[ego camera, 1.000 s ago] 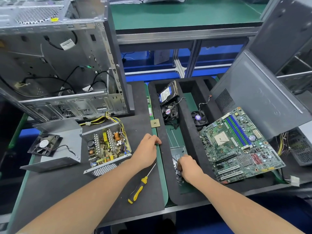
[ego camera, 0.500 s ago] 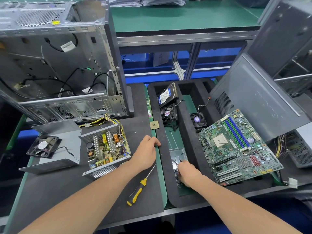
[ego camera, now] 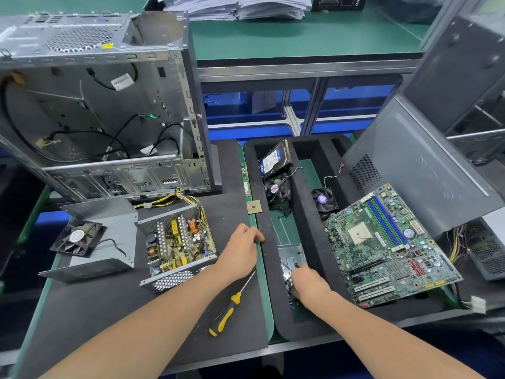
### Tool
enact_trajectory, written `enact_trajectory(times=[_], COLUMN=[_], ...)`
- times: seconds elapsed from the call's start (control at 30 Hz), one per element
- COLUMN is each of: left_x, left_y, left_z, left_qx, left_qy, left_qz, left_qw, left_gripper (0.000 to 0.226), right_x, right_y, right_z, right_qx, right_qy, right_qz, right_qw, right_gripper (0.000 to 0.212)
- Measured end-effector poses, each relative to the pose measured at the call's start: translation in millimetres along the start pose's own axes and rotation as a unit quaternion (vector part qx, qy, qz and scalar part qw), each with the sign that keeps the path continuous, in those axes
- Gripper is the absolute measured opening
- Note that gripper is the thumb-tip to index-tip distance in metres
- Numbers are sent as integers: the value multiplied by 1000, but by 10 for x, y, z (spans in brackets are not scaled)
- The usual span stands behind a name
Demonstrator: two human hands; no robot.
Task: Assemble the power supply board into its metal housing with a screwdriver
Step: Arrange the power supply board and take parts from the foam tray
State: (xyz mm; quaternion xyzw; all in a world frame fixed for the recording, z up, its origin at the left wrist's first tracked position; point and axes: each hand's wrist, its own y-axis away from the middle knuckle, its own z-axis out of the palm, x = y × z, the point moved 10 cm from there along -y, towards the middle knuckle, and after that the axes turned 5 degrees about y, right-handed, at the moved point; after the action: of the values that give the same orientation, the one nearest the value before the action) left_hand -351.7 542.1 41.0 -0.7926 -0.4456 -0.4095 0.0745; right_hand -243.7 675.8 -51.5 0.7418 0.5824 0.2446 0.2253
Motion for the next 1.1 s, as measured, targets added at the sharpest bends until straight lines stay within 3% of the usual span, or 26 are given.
enact_trajectory(times=[0.07, 0.2, 0.3, 0.4, 0.47, 0.57, 0.67, 0.77, 0.93, 1.1], left_x=[31, 227, 378, 301, 133, -57, -234, -395, -570, -636], left_y=[12, 24, 30, 63, 96, 190, 309, 404, 521, 630], left_z=[-8, -103, -374, -740, -874, -950, -1029, -1129, -1315, -1473], left_qx=[-3, -3, 27, 67, 58, 7, -21, -26, -34, -60], left_qy=[8, 24, 42, 102, 233, 407, 508, 558, 597, 592], left_qz=[3, 28, 42, -12, -74, -137, -169, -178, -169, -133], left_qw=[1000, 999, 998, 992, 968, 903, 844, 810, 784, 793], left_gripper=[28, 26, 23, 14, 13, 23, 20, 15, 18, 21], right_x=[60, 249, 222, -37, -277, -635, -914, -1142, -1401, -1581], right_y=[22, 60, 146, 292, 378, 494, 540, 575, 653, 683], right_z=[-198, -816, -1328, -1829, -2106, -2387, -2504, -2562, -2633, -2652], right_qx=[17, 100, 165, 217, 257, 310, 322, 337, 372, 363], right_qy=[-50, -197, -375, -455, -444, -387, -357, -328, -293, -321], right_qz=[24, 60, 13, -66, -118, -191, -241, -274, -317, -342], right_qw=[998, 974, 912, 861, 850, 847, 843, 839, 822, 805], right_gripper=[10, 17, 8, 3, 9, 10, 7, 7, 5, 5])
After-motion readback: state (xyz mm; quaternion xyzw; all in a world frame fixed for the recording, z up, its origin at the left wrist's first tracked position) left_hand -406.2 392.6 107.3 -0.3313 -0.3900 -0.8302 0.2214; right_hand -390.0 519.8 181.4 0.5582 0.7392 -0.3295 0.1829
